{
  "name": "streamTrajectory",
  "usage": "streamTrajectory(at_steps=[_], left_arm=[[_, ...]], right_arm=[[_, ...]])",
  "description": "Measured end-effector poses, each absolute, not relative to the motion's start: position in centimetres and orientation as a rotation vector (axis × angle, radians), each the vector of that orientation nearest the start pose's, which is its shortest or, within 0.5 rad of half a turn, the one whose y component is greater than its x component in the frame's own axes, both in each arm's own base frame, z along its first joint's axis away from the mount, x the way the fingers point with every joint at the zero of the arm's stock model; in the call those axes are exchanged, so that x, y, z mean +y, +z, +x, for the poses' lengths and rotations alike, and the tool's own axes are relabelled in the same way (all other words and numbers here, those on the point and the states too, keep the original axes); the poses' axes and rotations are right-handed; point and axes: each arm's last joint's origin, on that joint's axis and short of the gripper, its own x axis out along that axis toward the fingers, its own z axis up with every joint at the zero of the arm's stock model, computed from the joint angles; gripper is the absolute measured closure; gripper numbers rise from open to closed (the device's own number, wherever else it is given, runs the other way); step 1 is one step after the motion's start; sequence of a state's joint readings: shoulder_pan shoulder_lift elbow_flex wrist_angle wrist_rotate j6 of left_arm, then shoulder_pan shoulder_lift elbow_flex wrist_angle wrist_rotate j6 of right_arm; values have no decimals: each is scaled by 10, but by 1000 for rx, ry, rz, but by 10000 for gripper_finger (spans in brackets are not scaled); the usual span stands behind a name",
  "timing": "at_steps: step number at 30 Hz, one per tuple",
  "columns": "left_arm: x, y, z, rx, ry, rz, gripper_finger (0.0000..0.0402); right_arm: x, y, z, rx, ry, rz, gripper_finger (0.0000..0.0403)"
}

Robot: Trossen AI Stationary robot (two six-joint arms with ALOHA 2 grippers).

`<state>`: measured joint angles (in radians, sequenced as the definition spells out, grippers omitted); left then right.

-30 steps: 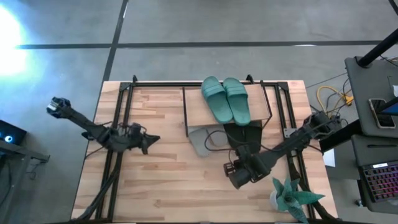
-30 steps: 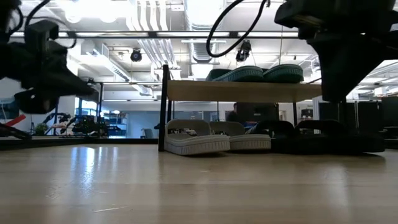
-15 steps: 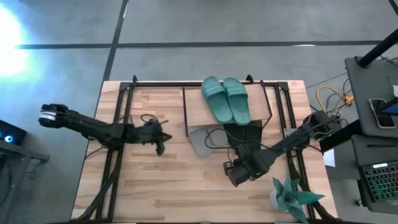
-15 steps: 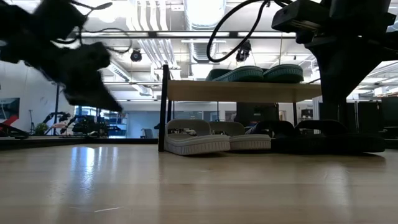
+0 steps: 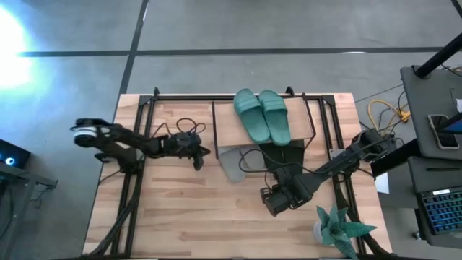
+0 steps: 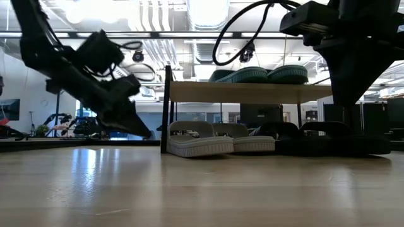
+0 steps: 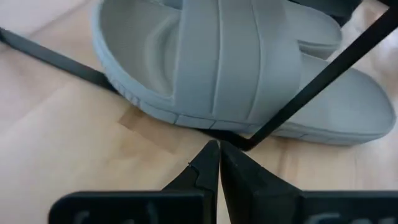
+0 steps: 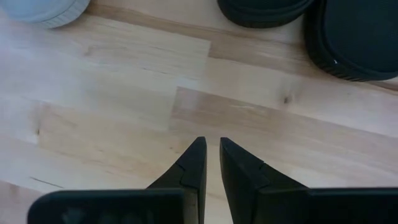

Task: Pick and place slides into the shelf
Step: Adjust the slides under the shelf

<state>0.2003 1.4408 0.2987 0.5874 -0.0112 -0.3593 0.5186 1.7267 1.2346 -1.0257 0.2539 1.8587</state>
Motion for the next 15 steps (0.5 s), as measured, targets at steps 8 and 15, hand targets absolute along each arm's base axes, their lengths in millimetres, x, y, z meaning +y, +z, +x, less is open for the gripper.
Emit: streamTrajectory(at_steps=[8,15], left_arm=[[63,103,245,505,304,-425,402],[80,108,261,477,324,-417,402]], right_arm=[[146,206,272,1054,-1051,948,365],[146,206,272,1041,-1072,981,365]])
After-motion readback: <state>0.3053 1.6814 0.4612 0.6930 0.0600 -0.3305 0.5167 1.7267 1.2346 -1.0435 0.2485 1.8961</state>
